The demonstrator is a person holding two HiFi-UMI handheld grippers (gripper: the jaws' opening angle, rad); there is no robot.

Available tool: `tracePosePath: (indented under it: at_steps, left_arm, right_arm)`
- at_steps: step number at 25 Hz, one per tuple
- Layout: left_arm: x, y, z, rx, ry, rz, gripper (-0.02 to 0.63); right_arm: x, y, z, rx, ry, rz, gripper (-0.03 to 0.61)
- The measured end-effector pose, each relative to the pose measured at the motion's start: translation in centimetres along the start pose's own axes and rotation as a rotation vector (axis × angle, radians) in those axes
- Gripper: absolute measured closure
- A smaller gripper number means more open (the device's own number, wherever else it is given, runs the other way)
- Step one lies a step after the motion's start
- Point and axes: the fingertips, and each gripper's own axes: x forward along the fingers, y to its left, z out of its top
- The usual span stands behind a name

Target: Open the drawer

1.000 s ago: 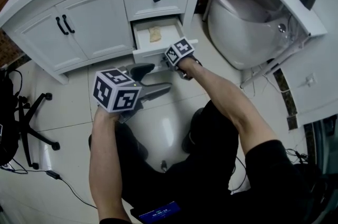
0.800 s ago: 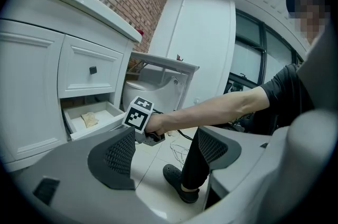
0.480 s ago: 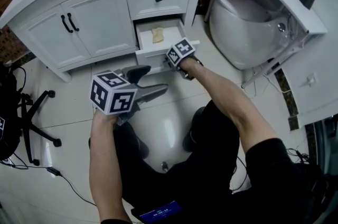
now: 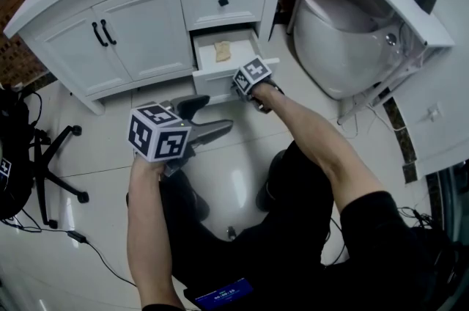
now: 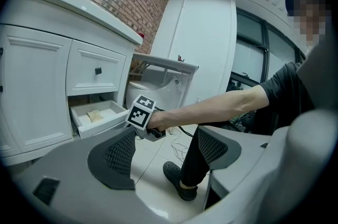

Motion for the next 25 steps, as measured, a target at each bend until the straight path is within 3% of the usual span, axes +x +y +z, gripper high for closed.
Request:
tracePosePath:
  at_steps: [4, 8, 18, 25]
  left_arm:
    - [0.1, -0.2, 0.1, 0.005, 0.001, -0.002, 0.239]
    - [0.1, -0.6, 0.1, 0.011, -0.001, -0.007, 0.239]
    - [-0.1, -3.5, -0.3, 0.024, -0.021, -0.02, 0.239]
    - [-0.1, -6.2, -1.5, 0.023, -0.028, -0.023, 0.239]
  right_arm:
    - [-1.1, 0.1, 0.2, 0.004, -0.024, 0.019, 0.417]
    - [-3.0, 1.2, 0.0, 0.055, -0.051, 0.103, 0.446]
    - [-12.4, 11.6, 1.7, -0.047, -0.248, 0.43, 0.463]
    - [-17.5, 15.5, 0.1, -0.094, -0.342, 0.512, 0.463]
